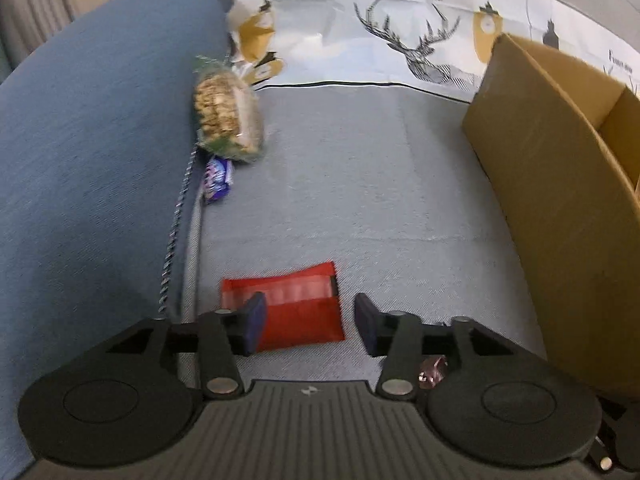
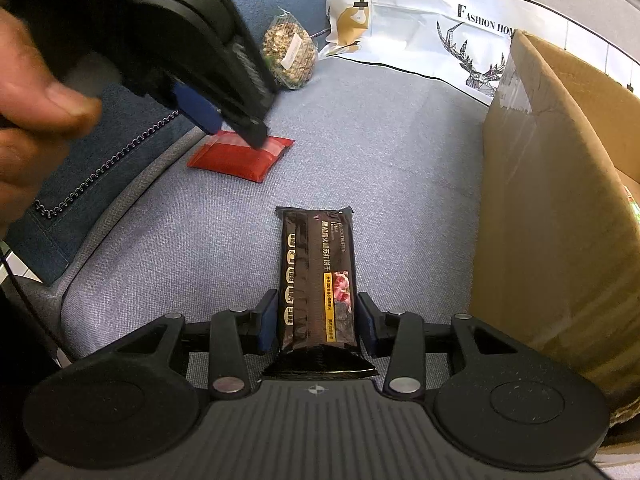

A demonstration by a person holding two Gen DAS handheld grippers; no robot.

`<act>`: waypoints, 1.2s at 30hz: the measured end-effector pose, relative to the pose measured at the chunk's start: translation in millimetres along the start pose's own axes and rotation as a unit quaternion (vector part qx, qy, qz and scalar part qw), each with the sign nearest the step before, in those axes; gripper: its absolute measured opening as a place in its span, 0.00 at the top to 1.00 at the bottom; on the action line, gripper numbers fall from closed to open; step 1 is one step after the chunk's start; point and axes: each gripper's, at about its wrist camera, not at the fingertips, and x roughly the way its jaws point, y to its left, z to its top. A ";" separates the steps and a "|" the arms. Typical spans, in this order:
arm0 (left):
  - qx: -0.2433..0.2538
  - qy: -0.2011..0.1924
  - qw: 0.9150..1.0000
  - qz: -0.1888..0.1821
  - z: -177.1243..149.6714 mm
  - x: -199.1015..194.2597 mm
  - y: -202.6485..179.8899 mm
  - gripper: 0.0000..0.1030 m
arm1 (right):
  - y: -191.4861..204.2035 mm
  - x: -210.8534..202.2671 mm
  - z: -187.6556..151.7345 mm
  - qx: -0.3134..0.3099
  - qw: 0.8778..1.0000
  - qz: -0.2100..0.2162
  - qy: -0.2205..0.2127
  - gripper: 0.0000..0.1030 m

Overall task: Organize snacks
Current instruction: 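Hold the chocolate bar in right tool while left tool approaches the red pack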

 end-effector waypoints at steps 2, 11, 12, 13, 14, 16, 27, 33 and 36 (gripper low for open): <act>0.017 0.010 1.000 0.012 -0.2 8.6 -8.5 0.33 | 0.4 0.0 0.0 0.000 1.000 0.000 0.000 0.57; 0.085 0.025 0.994 0.066 -8.8 25.3 -28.9 0.83 | 0.8 0.6 0.7 -0.002 1.000 0.002 0.001 0.57; 0.082 0.028 0.994 0.069 -8.7 25.1 -27.9 0.85 | 0.6 0.4 0.7 -0.002 1.000 0.002 0.001 0.57; 0.079 0.029 0.994 0.069 -8.0 25.4 -27.4 0.90 | 0.9 0.3 0.6 -0.002 1.000 0.002 0.001 0.57; 0.075 0.029 0.994 0.069 -7.6 23.9 -26.6 1.00 | 1.5 0.6 0.8 -0.002 1.000 0.002 0.001 0.57; 0.057 0.015 0.996 0.063 -5.5 14.8 -22.9 1.00 | 2.1 0.3 0.5 -0.002 1.000 0.001 0.001 0.57; -0.052 -0.047 0.997 -0.016 1.9 -23.0 6.8 1.00 | 3.0 0.1 -0.5 -0.007 1.000 -0.001 0.000 0.57; -0.074 -0.015 0.997 0.018 -1.8 -12.3 11.9 0.51 | 3.3 0.4 -1.1 -0.005 1.000 0.000 -0.001 0.57; -0.190 -0.002 0.981 -0.033 -4.3 -12.0 34.4 0.44 | 4.1 0.7 -0.9 -0.004 1.000 0.001 -0.002 0.56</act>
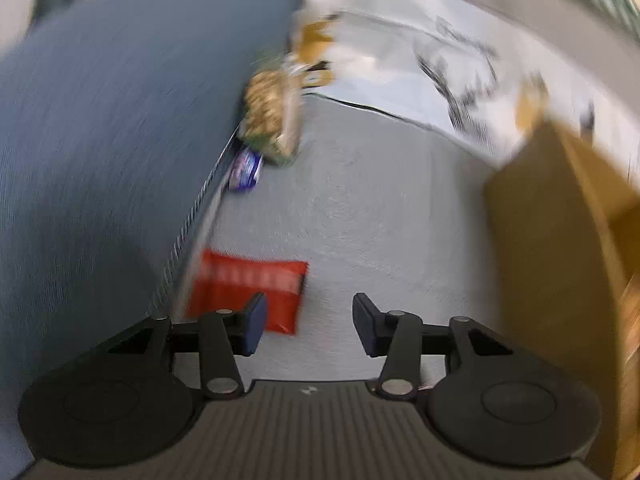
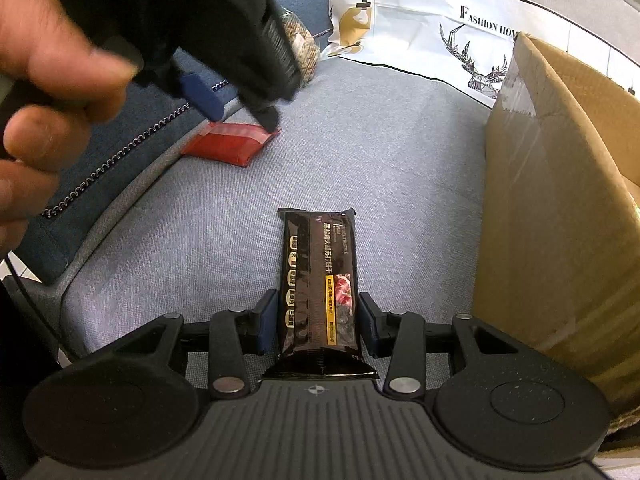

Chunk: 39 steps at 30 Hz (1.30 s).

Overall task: Organize snacks
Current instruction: 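Hold the chocolate bar in right tool while left tool approaches the red pack, then close the left tool on the red spicy strip pack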

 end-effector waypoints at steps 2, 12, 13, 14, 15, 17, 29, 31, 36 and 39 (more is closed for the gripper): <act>-0.084 0.008 0.996 -0.017 -1.3 -3.2 15.9 0.37 | 0.0 0.4 0.5 0.000 1.000 0.001 -0.001 0.56; -0.263 0.023 0.964 0.031 0.5 10.3 51.5 0.22 | -6.6 2.6 10.0 0.030 0.999 -0.008 -0.014 0.56; -0.275 0.018 0.961 0.035 2.3 12.6 52.9 0.20 | -7.6 3.9 11.1 0.034 0.999 -0.009 -0.013 0.56; -0.283 0.017 0.958 0.035 4.7 16.2 53.4 0.19 | -8.9 5.5 12.3 0.038 0.999 -0.008 -0.010 0.56; -0.286 0.018 0.957 0.034 7.2 19.3 52.8 0.19 | -10.0 7.1 12.8 0.042 0.999 -0.005 -0.005 0.56; -0.282 0.021 0.958 0.046 11.8 25.7 47.7 0.19 | -10.0 9.3 13.4 0.045 0.999 -0.003 0.000 0.56; -0.192 0.028 0.967 0.164 26.9 54.8 12.2 0.22 | -13.3 12.1 15.4 0.038 0.999 0.015 0.011 0.54; -0.154 0.023 0.974 0.162 27.2 51.2 3.5 0.36 | -13.5 12.2 15.3 0.038 0.999 0.015 0.011 0.54; -0.069 0.036 0.987 0.142 20.9 42.0 -9.6 0.54 | -12.6 12.3 14.9 0.038 0.999 0.012 0.011 0.54; -0.010 0.058 0.993 0.104 15.6 33.0 -10.8 0.55 | -12.2 12.7 15.0 0.039 0.999 0.010 0.010 0.54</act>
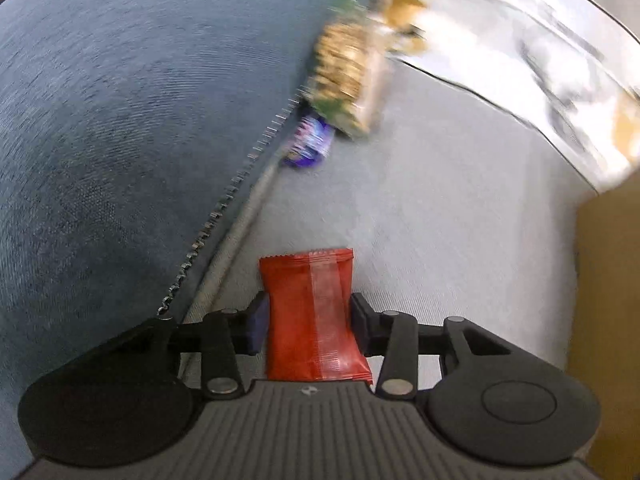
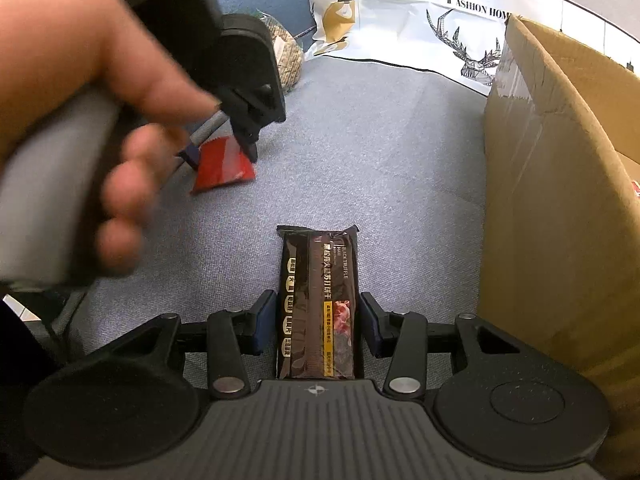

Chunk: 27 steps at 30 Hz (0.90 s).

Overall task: Organize snacks
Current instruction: 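Close the left tool on the red spicy strip pack, then lift the red pack and chocolate bar with both tools over the box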

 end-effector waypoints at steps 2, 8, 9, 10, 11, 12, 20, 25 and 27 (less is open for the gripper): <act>0.049 -0.001 0.998 -0.031 -3.9 -8.2 1.8 0.55 | 0.5 -0.1 -0.2 0.001 1.000 -0.003 0.000 0.57; 0.158 0.002 0.980 -0.122 -30.0 -25.0 5.9 0.54 | 0.0 -2.5 -0.8 0.013 1.000 0.002 -0.003 0.60; 0.165 0.015 0.978 -0.129 -34.6 -21.8 5.0 0.53 | -0.7 -2.5 -0.7 0.014 1.000 0.004 -0.003 0.60; 0.179 0.018 0.975 -0.129 -37.3 -19.4 1.5 0.52 | -1.2 -2.6 -0.7 0.016 1.000 0.006 -0.003 0.60; 0.193 0.015 0.974 -0.121 -43.5 -20.8 1.2 0.51 | -1.2 -3.1 -1.0 0.017 1.000 0.009 -0.004 0.58; 0.204 0.016 0.973 -0.105 -46.1 -18.4 -1.1 0.50 | -2.0 -3.7 -1.6 0.019 1.000 0.012 -0.005 0.58; 0.222 0.024 0.972 -0.074 -51.5 -11.1 -9.5 0.44 | -0.5 -3.0 -3.9 0.013 1.000 0.015 -0.013 0.53; 0.229 0.021 0.971 -0.068 -51.4 -10.1 -13.4 0.40 | 0.6 -4.6 -6.5 0.007 1.000 0.014 -0.014 0.53; 0.230 0.022 0.971 -0.068 -49.5 -9.2 -11.6 0.39 | 1.8 -4.7 -6.9 0.005 1.000 0.012 -0.015 0.53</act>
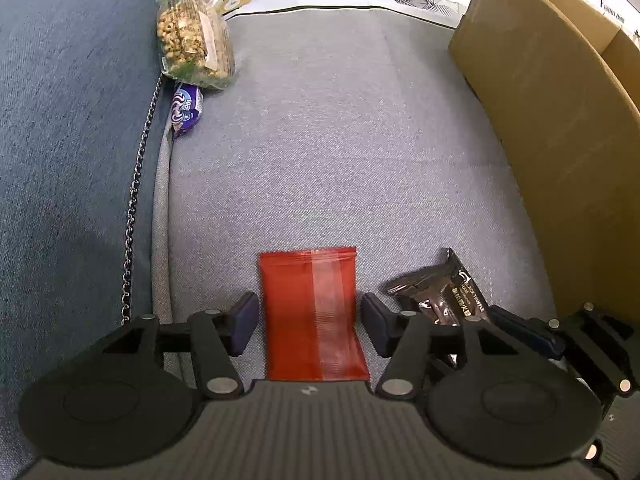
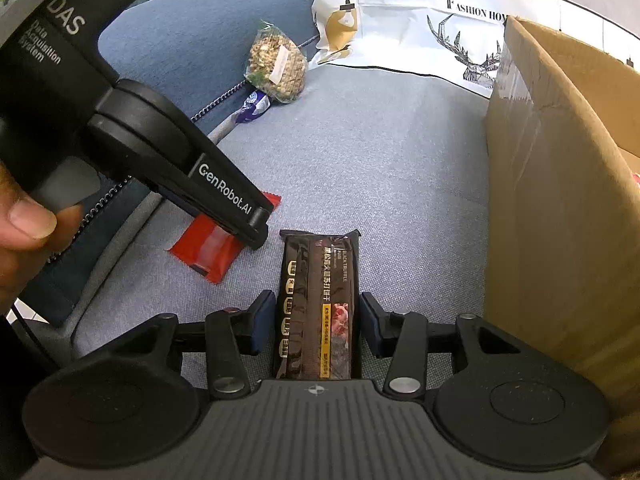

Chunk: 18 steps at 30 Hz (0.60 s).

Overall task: Organize snacks
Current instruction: 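Lift the red pack and chocolate bar with both tools over the box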

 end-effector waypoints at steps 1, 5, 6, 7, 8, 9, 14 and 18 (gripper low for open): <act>0.000 0.000 1.000 0.000 -0.4 -0.6 0.0 0.38 | 0.2 0.1 0.0 -0.001 1.000 0.000 0.000 0.53; 0.002 0.000 1.000 0.000 -0.2 1.6 -0.3 0.38 | 2.0 0.9 0.8 -0.004 1.000 -0.004 -0.001 0.56; 0.002 0.000 1.000 0.000 0.9 3.8 0.5 0.38 | 2.1 0.7 1.1 -0.005 1.000 -0.004 -0.003 0.59; 0.002 0.000 1.000 -0.001 0.8 3.7 0.5 0.38 | 2.5 0.2 1.3 -0.005 1.000 -0.004 -0.005 0.60; 0.002 0.000 1.000 -0.001 0.9 3.6 0.4 0.39 | 2.0 -1.0 1.6 -0.003 1.000 -0.005 -0.009 0.60; 0.002 -0.001 1.000 -0.003 0.7 3.7 0.5 0.40 | 1.6 -3.3 2.1 -0.002 1.000 -0.006 -0.017 0.60; -0.009 -0.011 1.000 0.000 3.0 1.1 4.4 0.54 | 3.0 -10.4 4.6 -0.011 0.999 -0.009 -0.036 0.60; -0.020 -0.010 1.000 0.003 4.4 1.6 8.7 0.53 | 3.0 -1.9 1.3 -0.015 1.000 -0.018 -0.008 0.60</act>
